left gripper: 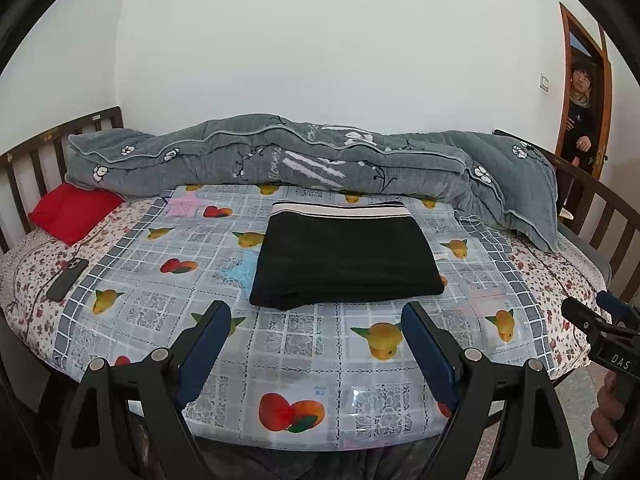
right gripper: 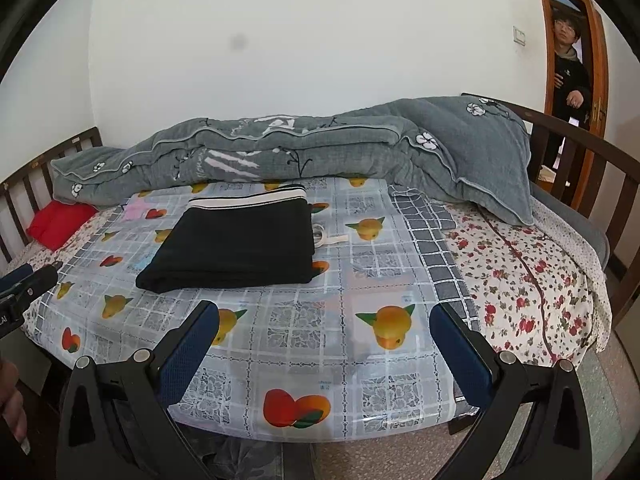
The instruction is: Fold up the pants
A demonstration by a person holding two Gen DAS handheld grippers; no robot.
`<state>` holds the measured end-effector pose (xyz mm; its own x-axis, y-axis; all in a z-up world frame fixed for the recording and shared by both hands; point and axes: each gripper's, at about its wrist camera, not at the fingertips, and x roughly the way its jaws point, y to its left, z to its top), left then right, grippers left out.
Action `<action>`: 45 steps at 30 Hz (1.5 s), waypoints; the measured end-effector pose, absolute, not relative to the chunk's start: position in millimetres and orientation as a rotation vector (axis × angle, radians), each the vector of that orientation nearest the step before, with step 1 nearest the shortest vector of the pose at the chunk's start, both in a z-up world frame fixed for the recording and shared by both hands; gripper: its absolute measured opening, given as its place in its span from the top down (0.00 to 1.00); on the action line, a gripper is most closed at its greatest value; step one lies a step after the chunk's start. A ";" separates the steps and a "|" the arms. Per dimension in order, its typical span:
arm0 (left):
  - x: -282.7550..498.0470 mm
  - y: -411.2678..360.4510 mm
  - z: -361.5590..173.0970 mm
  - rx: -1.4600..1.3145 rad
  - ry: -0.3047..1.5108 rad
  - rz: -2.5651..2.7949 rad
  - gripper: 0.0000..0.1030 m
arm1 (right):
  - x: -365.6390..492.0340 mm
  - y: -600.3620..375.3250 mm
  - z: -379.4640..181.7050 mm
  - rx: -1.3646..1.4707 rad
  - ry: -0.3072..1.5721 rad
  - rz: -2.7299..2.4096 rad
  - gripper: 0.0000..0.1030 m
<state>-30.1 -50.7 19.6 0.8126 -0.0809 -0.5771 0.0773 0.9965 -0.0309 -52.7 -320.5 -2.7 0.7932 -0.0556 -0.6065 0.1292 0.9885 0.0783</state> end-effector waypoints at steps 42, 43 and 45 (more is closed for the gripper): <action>-32.1 -47.3 22.0 -0.010 0.614 -0.077 0.16 | -55.6 -317.3 0.8 0.111 0.642 -0.099 0.00; -32.8 -47.2 23.2 -0.012 0.612 -0.075 0.16 | -55.5 -317.7 0.7 0.113 0.641 -0.097 0.00; -32.8 -47.6 25.2 -0.014 0.612 -0.072 0.16 | -56.3 -315.3 1.7 0.114 0.641 -0.098 0.00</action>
